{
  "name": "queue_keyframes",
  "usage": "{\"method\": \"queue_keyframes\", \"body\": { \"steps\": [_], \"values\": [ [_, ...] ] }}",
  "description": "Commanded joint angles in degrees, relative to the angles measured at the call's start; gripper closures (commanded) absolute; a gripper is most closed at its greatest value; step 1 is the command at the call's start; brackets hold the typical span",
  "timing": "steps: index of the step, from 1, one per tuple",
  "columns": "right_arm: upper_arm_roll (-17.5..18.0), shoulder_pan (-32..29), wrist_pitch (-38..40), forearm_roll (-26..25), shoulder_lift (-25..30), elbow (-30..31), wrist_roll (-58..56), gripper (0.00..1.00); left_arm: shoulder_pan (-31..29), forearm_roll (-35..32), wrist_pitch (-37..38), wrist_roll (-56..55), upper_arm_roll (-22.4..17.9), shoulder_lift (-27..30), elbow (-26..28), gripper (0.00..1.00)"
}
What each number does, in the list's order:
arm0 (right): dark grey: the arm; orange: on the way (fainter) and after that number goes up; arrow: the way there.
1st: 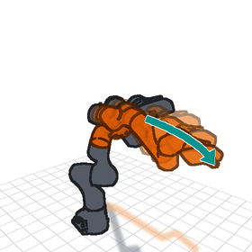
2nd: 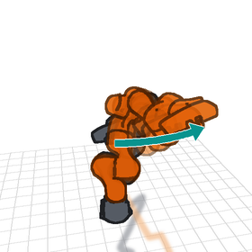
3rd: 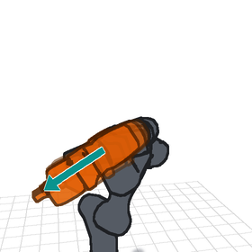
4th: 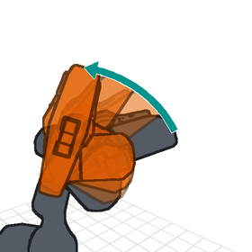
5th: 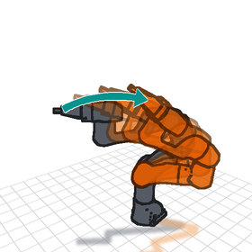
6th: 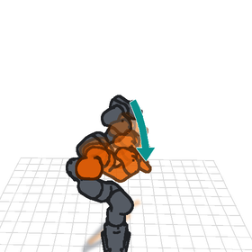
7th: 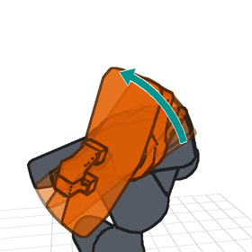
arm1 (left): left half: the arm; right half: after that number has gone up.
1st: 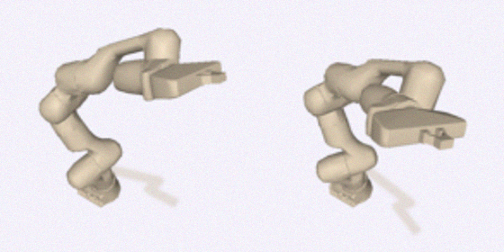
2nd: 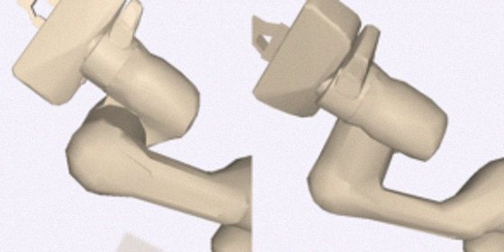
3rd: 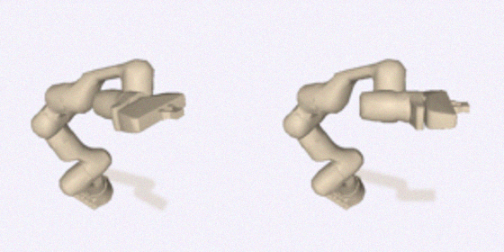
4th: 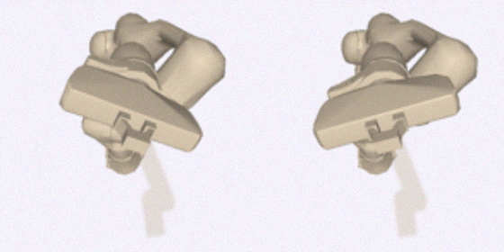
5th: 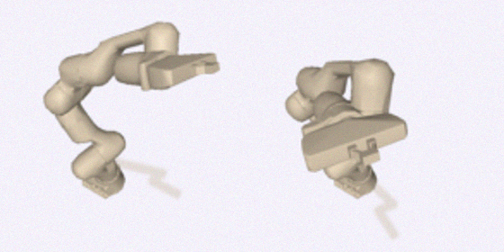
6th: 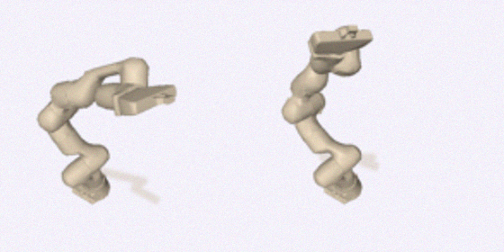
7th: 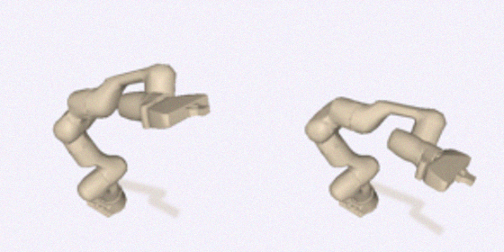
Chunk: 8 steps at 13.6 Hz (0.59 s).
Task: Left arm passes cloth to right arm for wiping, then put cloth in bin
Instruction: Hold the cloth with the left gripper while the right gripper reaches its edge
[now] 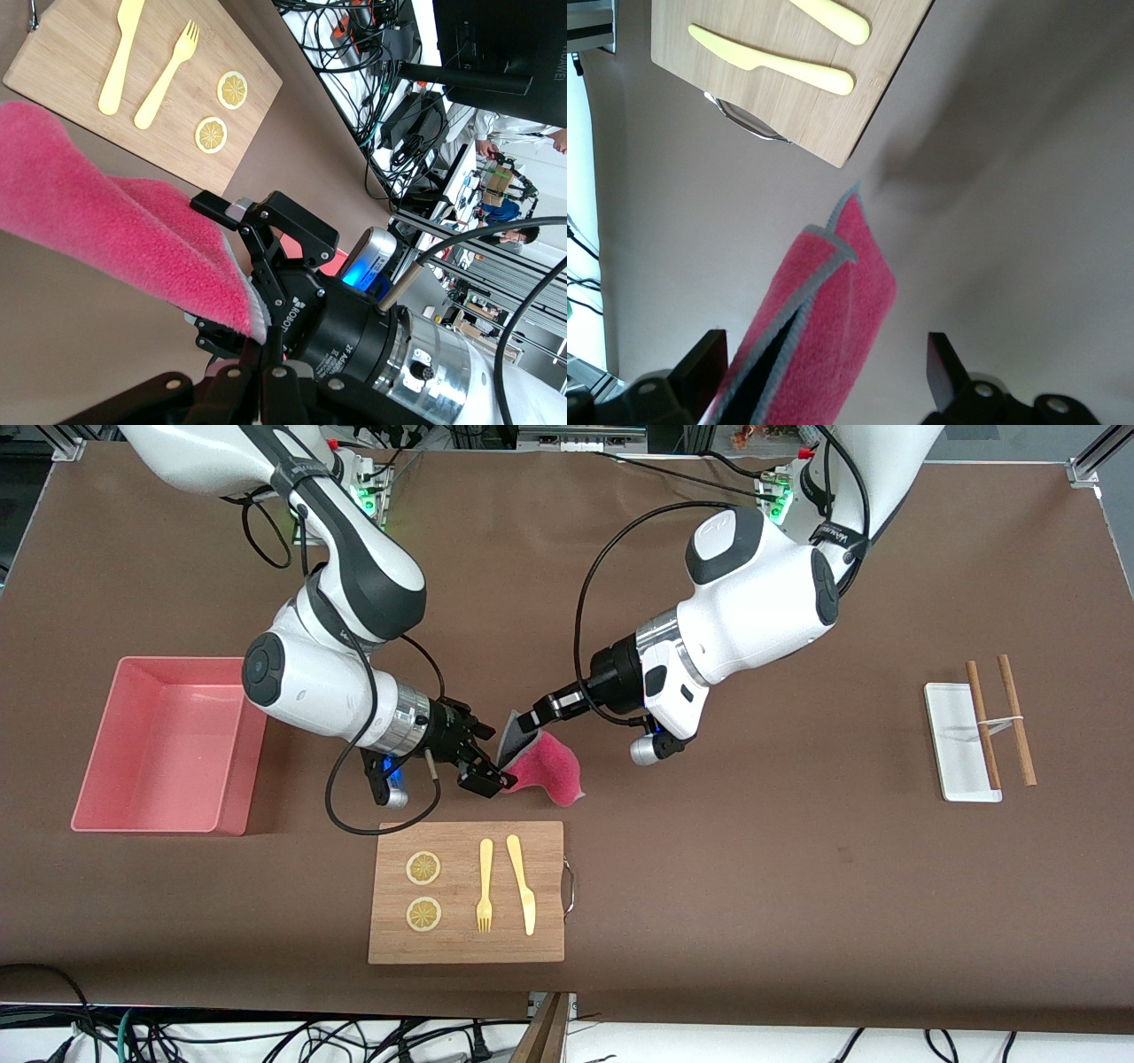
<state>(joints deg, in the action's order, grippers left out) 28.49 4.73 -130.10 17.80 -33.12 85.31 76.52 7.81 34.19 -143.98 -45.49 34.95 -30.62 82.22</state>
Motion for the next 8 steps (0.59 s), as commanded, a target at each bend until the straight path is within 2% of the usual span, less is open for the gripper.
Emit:
{"method": "queue_keyframes", "body": {
  "steps": [1,8],
  "values": [
    [0.3,-0.4,1.3,0.8,0.7,0.1,0.3,0.01,0.5,1.2,-0.1,0.2,-0.4,-0.6,-1.5,1.0],
    [-0.4,-3.0,11.5,0.7,4.1,0.0,-1.1,0.01,0.4,1.1,-0.1,0.2,-0.5,-0.6,-1.5,1.0]
  ]
}}
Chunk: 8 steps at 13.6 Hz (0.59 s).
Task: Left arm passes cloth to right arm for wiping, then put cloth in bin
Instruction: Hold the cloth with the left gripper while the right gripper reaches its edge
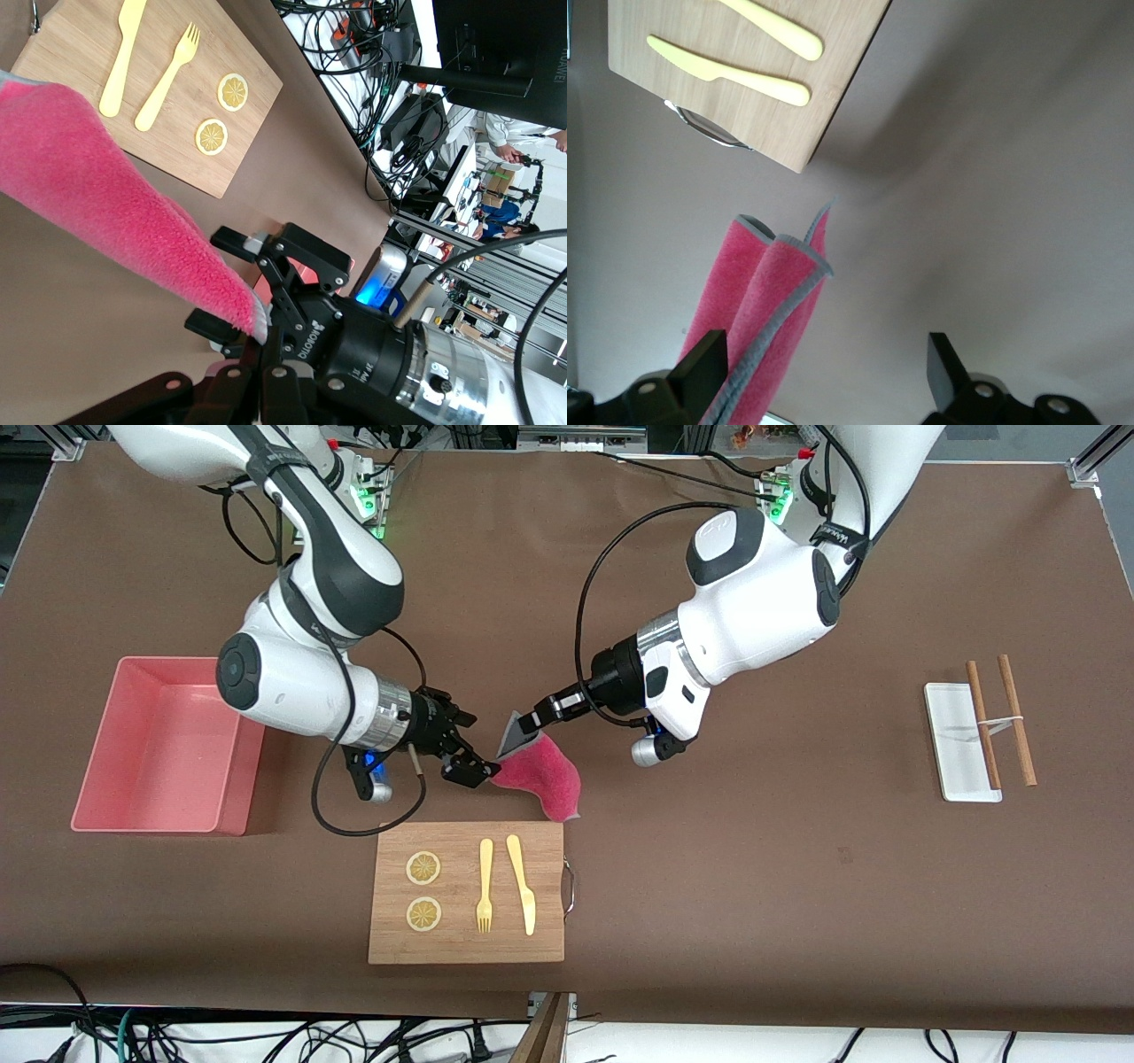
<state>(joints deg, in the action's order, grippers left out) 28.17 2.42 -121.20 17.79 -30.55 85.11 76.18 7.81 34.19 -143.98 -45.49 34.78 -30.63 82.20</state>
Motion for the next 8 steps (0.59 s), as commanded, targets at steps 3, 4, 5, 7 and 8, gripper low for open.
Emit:
{"method": "queue_keyframes", "body": {
  "steps": [3,4,5,7,8],
  "values": [
    [0.3,-0.8,4.0,0.8,2.1,0.2,-1.6,0.01,0.4,1.0,-0.1,0.2,-0.3,-0.6,-1.4,1.0],
    [0.5,-0.7,4.1,0.8,2.4,0.2,-1.5,0.01,0.4,1.0,-0.1,0.2,-0.3,-0.7,-1.4,1.0],
    [0.7,-0.7,4.1,0.9,2.6,0.2,-1.2,0.01,0.4,1.0,-0.1,0.2,-0.3,-0.6,-1.4,1.0],
    [1.1,-0.8,3.5,2.1,2.5,0.2,-0.7,0.01,0.4,0.9,-0.1,0.2,-0.3,-0.6,-1.4,1.0],
    [1.1,-0.7,3.2,2.4,2.3,0.2,-0.6,0.01,0.4,0.9,-0.1,0.2,-0.3,-0.6,-1.4,1.0]
  ]
}}
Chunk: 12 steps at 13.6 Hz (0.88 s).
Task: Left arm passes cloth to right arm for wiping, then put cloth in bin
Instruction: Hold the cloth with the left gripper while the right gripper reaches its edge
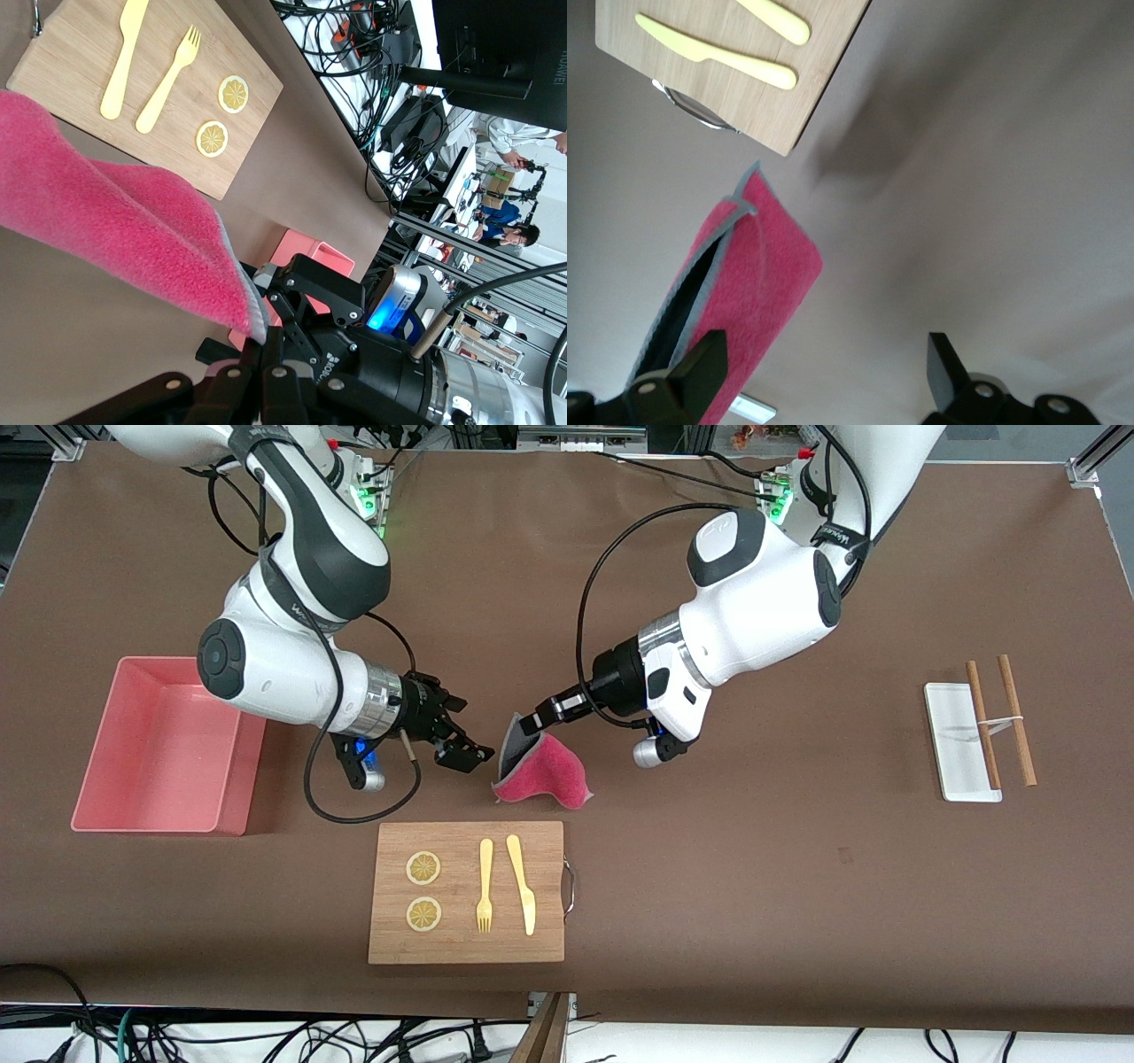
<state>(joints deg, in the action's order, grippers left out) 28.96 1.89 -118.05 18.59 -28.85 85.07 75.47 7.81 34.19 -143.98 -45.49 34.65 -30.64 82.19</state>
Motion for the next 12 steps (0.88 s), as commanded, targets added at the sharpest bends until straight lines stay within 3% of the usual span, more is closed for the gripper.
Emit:
{"method": "queue_keyframes", "body": {
  "steps": [1,12],
  "values": [
    [0.4,-0.1,-0.7,1.6,0.1,0.3,0.1,0.01,0.5,0.9,-0.1,0.2,-0.2,-0.7,-1.5,1.0],
    [1.5,1.8,-7.3,1.6,-3.8,0.4,1.2,0.01,0.5,0.9,-0.1,0.2,-0.2,-0.7,-1.5,1.0]
  ]
}}
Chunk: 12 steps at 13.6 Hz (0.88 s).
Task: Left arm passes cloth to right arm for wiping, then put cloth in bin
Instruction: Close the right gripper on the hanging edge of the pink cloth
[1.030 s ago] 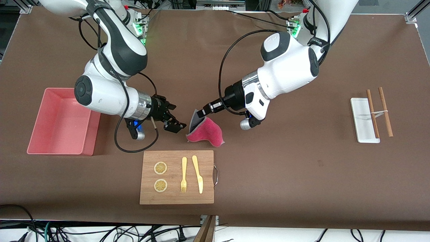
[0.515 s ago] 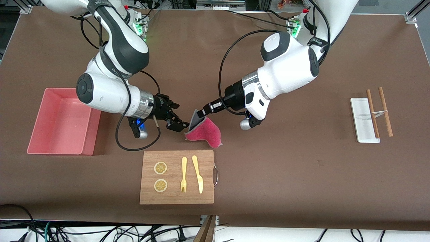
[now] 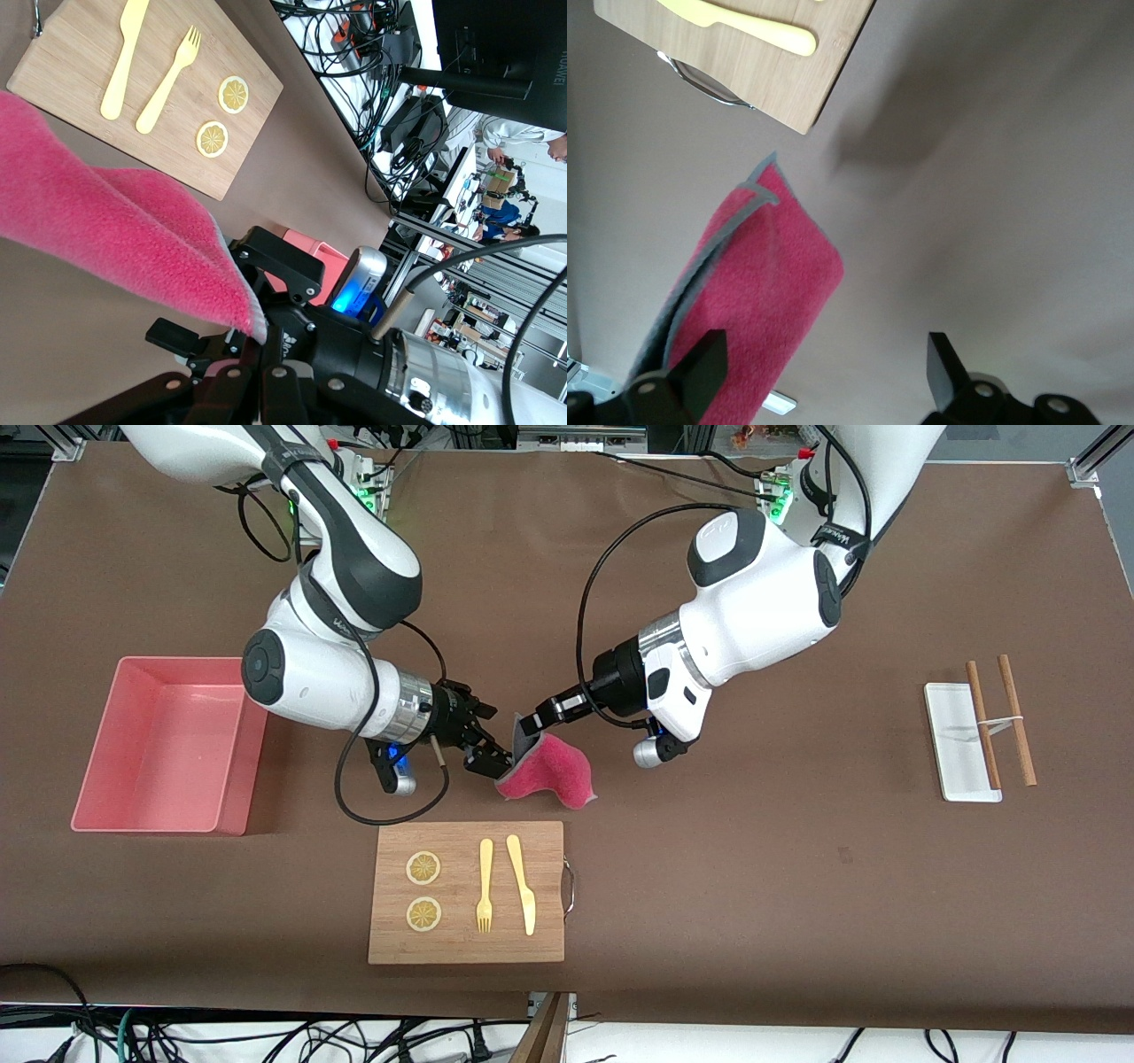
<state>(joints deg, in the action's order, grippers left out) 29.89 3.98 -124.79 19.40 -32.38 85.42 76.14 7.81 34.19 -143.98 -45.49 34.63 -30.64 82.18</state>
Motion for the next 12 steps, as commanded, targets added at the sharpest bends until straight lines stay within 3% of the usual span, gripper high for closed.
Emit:
{"method": "queue_keyframes", "body": {
  "steps": [1,12],
  "values": [
    [0.5,-0.4,-0.5,0.8,-0.2,0.0,0.3,0.01,0.5,0.9,-0.1,0.2,-0.2,-0.7,-1.5,1.0],
    [0.1,-2.1,7.0,2.7,2.2,-3.9,-0.3,0.01,0.3,1.0,-0.1,0.4,-0.3,-0.7,-1.6,1.0]
  ]
}}
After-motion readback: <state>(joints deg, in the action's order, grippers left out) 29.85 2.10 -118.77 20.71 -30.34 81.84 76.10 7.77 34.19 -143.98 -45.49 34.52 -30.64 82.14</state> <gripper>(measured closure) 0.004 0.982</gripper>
